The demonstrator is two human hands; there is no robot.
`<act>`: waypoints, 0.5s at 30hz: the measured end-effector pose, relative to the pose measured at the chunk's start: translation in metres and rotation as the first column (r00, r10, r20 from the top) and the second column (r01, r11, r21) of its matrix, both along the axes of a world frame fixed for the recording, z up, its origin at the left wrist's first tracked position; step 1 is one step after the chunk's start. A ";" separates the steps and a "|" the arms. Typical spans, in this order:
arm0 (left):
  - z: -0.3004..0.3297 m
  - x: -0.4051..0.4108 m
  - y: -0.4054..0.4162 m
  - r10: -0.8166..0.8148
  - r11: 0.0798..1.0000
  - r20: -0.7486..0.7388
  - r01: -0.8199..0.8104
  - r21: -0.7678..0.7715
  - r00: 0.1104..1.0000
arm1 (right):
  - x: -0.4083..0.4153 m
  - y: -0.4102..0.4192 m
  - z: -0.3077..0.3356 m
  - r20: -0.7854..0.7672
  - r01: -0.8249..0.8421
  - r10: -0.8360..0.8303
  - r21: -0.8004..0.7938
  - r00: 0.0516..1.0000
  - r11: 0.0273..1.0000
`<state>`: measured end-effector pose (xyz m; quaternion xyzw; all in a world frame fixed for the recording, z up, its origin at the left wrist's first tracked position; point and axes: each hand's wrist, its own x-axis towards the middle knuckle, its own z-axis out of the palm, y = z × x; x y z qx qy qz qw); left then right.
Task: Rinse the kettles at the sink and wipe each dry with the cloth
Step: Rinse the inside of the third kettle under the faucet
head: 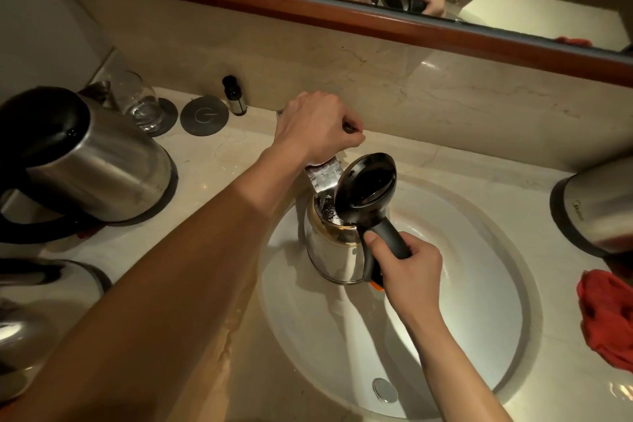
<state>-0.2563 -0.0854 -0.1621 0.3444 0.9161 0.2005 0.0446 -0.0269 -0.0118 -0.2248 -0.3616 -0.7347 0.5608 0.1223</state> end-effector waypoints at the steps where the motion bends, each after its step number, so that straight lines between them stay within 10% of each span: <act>1: 0.000 0.000 0.000 0.001 1.000 0.001 -0.001 -0.003 1.000 | 0.001 0.001 -0.001 -0.004 0.005 -0.005 -0.009 1.000 1.000; 15: 0.000 0.000 0.000 0.004 1.000 0.001 -0.004 -0.004 1.000 | 0.000 0.000 0.001 -0.011 0.029 -0.030 -0.047 0.999 0.998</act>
